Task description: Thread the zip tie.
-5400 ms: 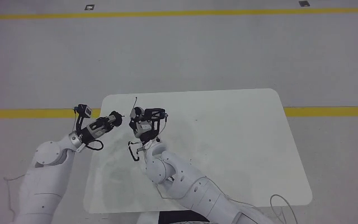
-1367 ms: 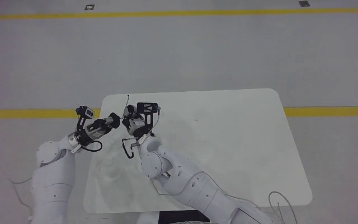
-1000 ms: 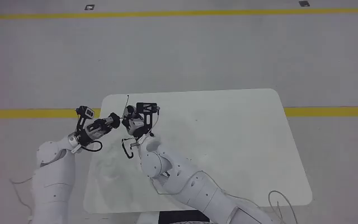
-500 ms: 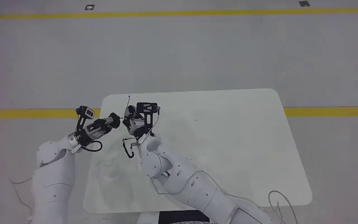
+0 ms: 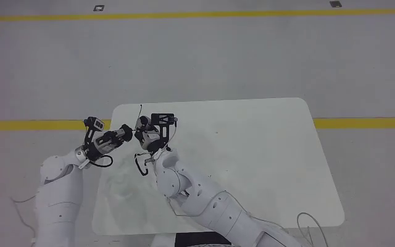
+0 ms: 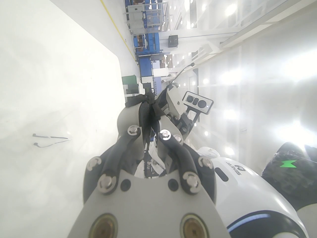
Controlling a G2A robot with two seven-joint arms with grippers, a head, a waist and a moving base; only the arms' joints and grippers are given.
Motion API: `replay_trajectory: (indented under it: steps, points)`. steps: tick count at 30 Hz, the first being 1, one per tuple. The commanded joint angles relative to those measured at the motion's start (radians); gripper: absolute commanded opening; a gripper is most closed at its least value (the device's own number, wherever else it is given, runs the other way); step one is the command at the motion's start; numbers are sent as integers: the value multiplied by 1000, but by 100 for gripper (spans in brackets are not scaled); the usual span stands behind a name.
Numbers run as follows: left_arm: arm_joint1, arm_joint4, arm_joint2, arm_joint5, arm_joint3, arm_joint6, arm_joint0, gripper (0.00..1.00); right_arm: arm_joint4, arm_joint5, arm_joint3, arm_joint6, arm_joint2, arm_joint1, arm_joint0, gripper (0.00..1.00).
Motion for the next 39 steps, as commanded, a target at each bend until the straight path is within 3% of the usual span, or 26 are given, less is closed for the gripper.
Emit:
replay_trajectory:
  steps: [1,39]
  points:
    - [0,0,0,0,0,0,0,0,1,0,2,2,-2,0,1,0]
    - [0,0,0,0,0,0,0,0,19,-7,32,-26,-8,-3,10,0]
